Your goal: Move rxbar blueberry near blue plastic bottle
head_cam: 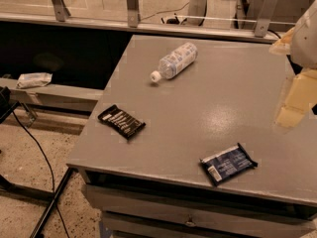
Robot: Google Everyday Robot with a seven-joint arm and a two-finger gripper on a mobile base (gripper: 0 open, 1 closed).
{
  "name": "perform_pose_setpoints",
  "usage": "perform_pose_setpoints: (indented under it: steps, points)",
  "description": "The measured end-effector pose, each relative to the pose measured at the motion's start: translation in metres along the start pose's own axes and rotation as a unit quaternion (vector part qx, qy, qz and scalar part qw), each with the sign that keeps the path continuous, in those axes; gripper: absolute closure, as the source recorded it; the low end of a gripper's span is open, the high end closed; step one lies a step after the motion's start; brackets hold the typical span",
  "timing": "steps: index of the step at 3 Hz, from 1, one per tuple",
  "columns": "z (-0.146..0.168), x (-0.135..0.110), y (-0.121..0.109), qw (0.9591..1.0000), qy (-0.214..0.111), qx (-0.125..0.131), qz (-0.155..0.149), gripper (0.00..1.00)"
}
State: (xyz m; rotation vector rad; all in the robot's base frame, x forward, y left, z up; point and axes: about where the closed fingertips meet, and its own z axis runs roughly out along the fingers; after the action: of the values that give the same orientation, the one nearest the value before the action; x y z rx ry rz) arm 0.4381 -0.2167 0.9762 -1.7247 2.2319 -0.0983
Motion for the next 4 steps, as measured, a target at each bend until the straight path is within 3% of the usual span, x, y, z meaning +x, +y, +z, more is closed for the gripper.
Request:
perform_pose_setpoints:
  steps: [2, 3, 4]
  points:
    - [0.015, 0.003, 0.009, 0.9999, 0.000, -0.006, -0.015, 0.00]
    - [0.052, 0.009, 0.036, 0.9976, -0.009, -0.035, -0.058, 0.00]
    - [0.108, 0.008, 0.075, 0.9844, 0.002, -0.082, -0.156, 0.00]
